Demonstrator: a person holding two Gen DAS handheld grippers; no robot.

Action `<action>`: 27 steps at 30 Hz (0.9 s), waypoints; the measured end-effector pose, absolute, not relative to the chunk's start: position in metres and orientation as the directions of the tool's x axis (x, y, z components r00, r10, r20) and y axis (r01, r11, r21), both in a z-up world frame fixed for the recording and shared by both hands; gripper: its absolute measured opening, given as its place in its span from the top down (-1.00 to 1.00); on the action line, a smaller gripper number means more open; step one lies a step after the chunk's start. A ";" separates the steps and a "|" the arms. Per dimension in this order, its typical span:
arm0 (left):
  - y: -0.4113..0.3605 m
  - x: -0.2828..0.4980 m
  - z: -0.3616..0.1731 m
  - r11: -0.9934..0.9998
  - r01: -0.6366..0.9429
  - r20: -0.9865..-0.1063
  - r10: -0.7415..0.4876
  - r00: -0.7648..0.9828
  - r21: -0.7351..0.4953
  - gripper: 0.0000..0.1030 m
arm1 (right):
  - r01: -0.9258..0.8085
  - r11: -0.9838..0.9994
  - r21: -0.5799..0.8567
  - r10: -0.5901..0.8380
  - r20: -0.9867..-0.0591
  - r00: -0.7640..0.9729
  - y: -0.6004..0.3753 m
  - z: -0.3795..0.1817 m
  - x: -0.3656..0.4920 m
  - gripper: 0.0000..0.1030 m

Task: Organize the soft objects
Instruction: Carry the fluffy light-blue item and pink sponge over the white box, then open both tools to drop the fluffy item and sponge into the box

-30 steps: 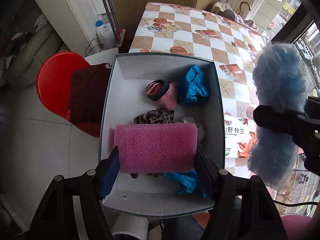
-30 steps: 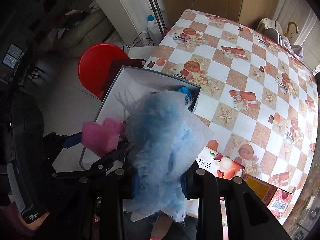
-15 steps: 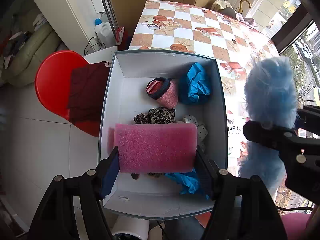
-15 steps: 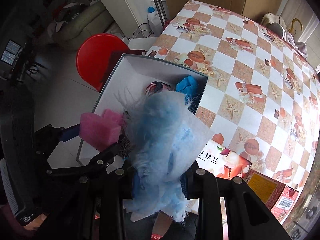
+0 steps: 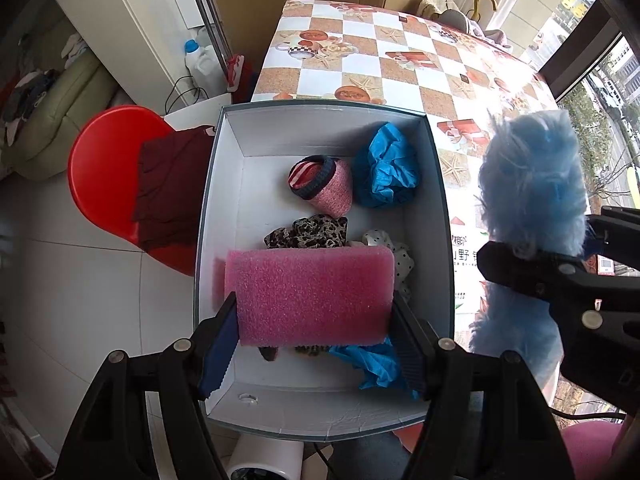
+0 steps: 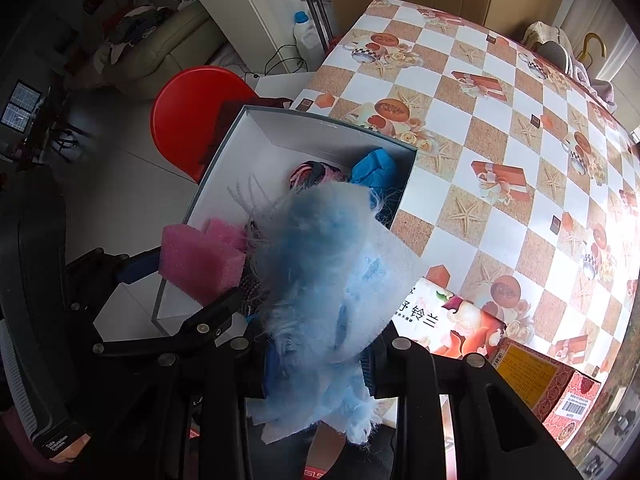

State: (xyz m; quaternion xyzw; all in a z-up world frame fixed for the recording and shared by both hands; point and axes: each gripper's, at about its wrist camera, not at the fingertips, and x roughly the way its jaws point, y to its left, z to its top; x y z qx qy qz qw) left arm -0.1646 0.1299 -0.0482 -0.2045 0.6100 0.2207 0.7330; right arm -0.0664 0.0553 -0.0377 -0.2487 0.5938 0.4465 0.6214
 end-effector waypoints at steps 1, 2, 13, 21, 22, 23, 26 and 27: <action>0.130 -0.165 -0.048 0.819 -0.573 -0.985 0.073 0.159 -0.031 -0.43 | -0.850 0.478 0.221 0.259 -0.960 -0.105 0.055 -0.038 -0.066 0.38; 0.130 -0.165 -0.049 0.819 -0.572 -0.985 0.073 0.159 -0.032 -0.43 | -0.850 0.478 0.221 0.258 -0.960 -0.105 0.055 -0.038 -0.066 0.38; 0.130 -0.167 -0.050 0.819 -0.573 -0.985 0.072 0.155 -0.030 -0.43 | -0.853 0.473 0.221 0.260 -0.960 -0.104 0.058 -0.039 -0.068 0.38; 0.131 -0.170 -0.051 0.817 -0.575 -0.986 0.068 0.154 -0.033 -0.43 | -0.861 0.461 0.212 0.266 -0.959 -0.094 0.067 -0.039 -0.068 0.38; 0.131 -0.170 -0.052 0.817 -0.576 -0.986 0.067 0.154 -0.035 -0.43 | -0.862 0.460 0.211 0.266 -0.960 -0.093 0.068 -0.039 -0.068 0.38; 0.131 -0.171 -0.052 0.816 -0.576 -0.986 0.066 0.153 -0.035 -0.43 | -0.862 0.461 0.210 0.266 -0.960 -0.092 0.070 -0.039 -0.067 0.38; 0.131 -0.172 -0.053 0.817 -0.576 -0.987 0.063 0.150 -0.036 -0.43 | -0.863 0.459 0.209 0.263 -0.960 -0.092 0.073 -0.040 -0.066 0.38; 0.131 -0.172 -0.053 0.817 -0.575 -0.987 0.061 0.150 -0.037 -0.43 | -0.864 0.458 0.208 0.263 -0.961 -0.092 0.074 -0.040 -0.066 0.38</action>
